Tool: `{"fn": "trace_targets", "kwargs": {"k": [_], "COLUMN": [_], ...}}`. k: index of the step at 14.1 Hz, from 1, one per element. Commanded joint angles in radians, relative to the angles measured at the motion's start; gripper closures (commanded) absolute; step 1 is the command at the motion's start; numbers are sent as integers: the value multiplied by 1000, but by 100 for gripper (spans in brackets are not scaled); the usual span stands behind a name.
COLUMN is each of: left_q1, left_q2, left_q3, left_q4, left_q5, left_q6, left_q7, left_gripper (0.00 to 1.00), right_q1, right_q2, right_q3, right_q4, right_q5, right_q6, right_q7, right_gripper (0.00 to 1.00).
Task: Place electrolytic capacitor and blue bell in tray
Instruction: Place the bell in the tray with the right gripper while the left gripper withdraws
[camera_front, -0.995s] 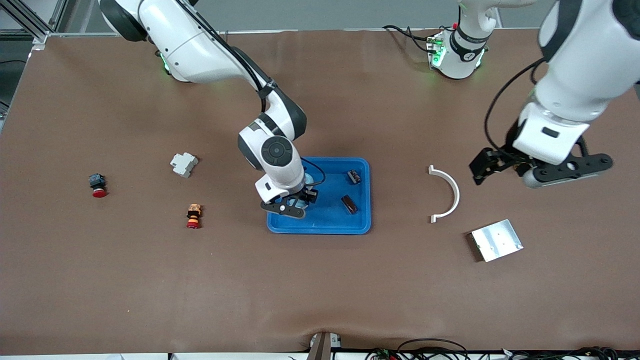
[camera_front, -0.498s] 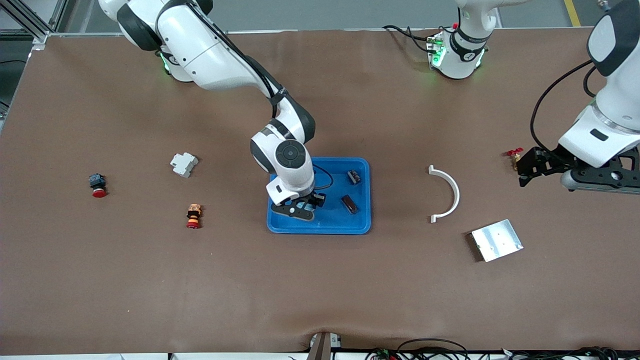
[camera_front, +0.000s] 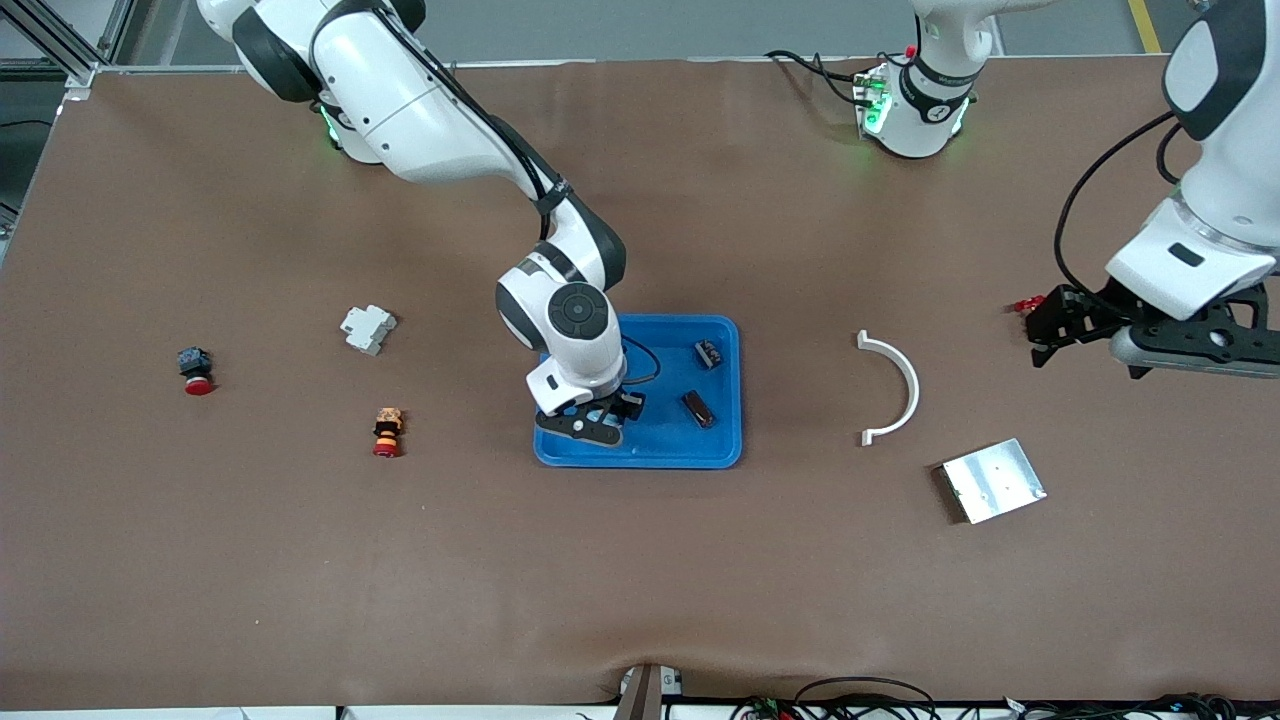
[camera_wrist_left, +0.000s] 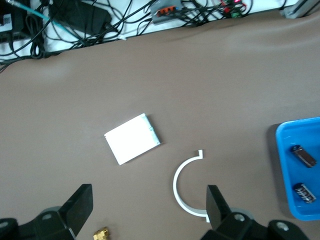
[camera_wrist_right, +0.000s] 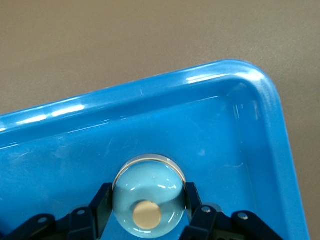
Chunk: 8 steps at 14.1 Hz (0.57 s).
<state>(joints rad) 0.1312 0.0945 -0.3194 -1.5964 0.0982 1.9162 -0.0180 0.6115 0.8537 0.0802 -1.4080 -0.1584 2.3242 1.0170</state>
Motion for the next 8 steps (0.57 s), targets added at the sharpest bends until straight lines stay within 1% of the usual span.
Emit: {"fn": "trace_targets", "kwargs": {"k": [1,2,3,4,5,6,7,8], "left_q1": [16,30,69,94,82,36,-34,-66], "left_q2": [-10,-1,14,27,27,28,27,27], "left_q3": [-1,8,10,11,26,98,185,219], "left_q4": [3,3,3,3,4,6,6,6], "left_q5": [-12,-15,-32,-73,-77,-80,-84,-86], "left_q6": [1,-2,-2,-2,-2,-2,-2,-3], "left_q7": [10,13,22,26,27,32,48,64], "left_gripper": [0,0,0,0,0,0,0,0], "right_q1": [4,4,2,-4,-6,-6,-7,-15], "right_q2": [28,28,28,30,30,28,22,16], "right_q3": [-5,-4,-4,-4,-4,-4,-4,-2], "right_q4": [27,27,27,27,27,29,30,30], "right_q5": [-35,-35,-32,-29,-27,-29,-26,-20], "right_q6": [-6,-6,-6,-8,-8,-12,-22,-23], "right_q7": [23,25,26,26,29,29,28,25], "right_gripper": [100,100,100,90,28,0,0,0]}}
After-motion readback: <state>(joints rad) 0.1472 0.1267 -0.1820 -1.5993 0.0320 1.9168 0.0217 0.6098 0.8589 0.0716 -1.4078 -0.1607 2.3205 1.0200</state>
